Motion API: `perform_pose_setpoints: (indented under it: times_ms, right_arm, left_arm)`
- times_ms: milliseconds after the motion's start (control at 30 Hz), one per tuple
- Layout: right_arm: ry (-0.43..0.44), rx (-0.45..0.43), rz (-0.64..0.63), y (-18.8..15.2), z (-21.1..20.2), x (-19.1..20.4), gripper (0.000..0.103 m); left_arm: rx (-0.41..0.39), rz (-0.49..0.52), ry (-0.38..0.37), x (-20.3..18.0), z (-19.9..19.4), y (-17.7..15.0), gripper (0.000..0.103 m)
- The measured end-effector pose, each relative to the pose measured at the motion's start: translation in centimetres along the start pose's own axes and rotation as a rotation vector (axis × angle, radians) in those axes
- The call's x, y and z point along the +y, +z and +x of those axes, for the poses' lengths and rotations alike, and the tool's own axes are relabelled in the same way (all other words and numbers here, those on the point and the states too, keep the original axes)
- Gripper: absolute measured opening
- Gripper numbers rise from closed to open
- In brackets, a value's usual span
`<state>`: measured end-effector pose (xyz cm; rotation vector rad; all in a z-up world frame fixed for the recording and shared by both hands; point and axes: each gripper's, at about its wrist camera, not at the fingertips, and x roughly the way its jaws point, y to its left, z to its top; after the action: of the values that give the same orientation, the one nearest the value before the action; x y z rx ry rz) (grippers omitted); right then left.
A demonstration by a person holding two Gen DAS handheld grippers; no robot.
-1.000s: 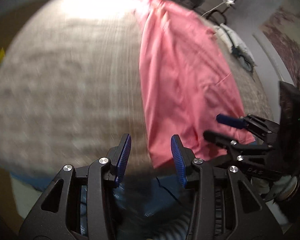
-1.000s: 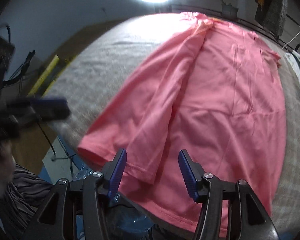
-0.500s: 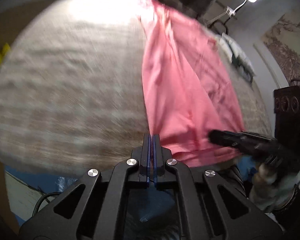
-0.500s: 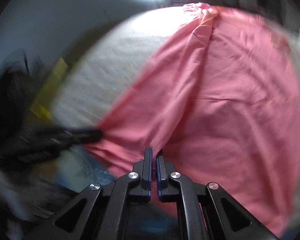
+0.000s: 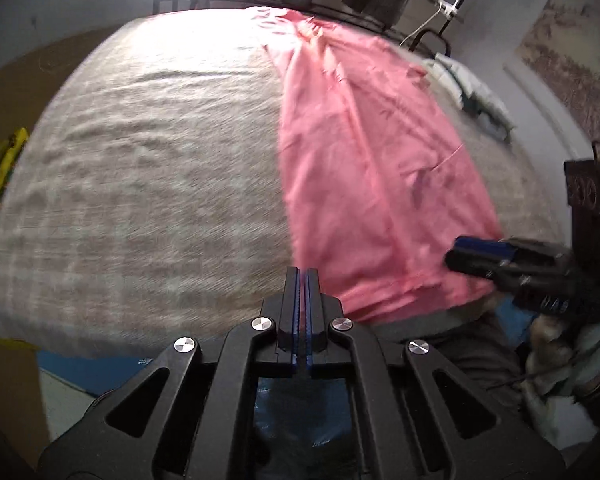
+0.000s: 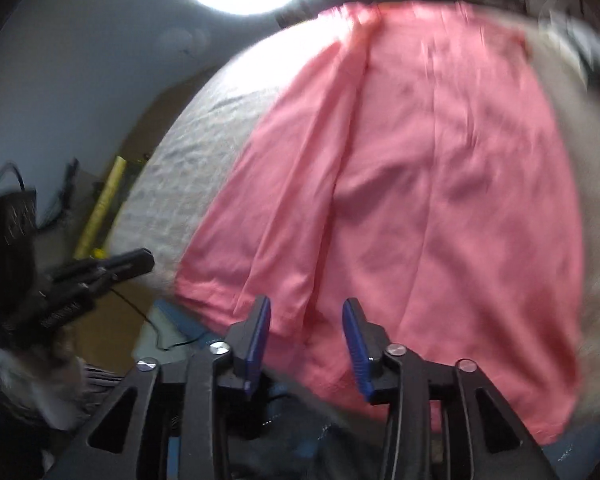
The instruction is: Fold small clothes
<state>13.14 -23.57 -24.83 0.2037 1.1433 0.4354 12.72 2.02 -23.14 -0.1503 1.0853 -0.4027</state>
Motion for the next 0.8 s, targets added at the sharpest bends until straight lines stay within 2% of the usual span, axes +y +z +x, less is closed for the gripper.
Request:
perform_pose_setpoints:
  times_ms: [133, 200, 267, 333, 400, 500, 567, 700, 800]
  right_arm:
    - [-0.018, -0.052, -0.061, 1.5, -0.9, 1.1, 0.039]
    - [-0.014, -0.086, -0.070, 2.5, -1.4, 1.4, 0.038]
    - [-0.019, -0.109, -0.069, 3.8, -2.1, 0.6, 0.038]
    - [-0.009, -0.122, -0.054, 5.5, -2.8, -0.6, 0.039]
    - [0.022, -0.127, -0.029, 7.7, -3.3, -2.0, 0.040]
    - [0.058, -0.130, 0.008, 11.3, -3.5, -3.8, 0.049]
    - [0.069, -0.126, 0.014, 14.0, -3.3, -4.6, 0.056]
    - [0.039, -0.132, 0.013, 19.2, -2.2, -6.1, 0.055]
    - [0.038, -0.133, 0.021, 22.7, -0.4, -6.9, 0.055]
  left_arm:
    - [-0.005, 0.029, -0.046, -1.9, 0.8, 0.8, 0.000]
    - [0.017, 0.046, -0.070, -3.3, 2.0, 1.0, 0.000]
    - [0.058, 0.030, -0.104, -4.1, 3.6, 1.1, 0.004]
    - [0.090, 0.016, -0.136, -4.7, 4.8, 1.1, 0.029]
    - [0.102, 0.021, -0.137, -5.7, 5.7, 1.3, 0.041]
    - [0.108, 0.041, -0.137, -6.9, 6.8, 1.8, 0.041]
    - [0.102, 0.045, -0.167, -7.7, 7.3, 2.1, 0.041]
    - [0.108, 0.095, -0.233, -9.9, 8.2, 2.5, 0.041]
    - [0.103, 0.123, -0.245, -10.8, 8.0, 2.7, 0.041]
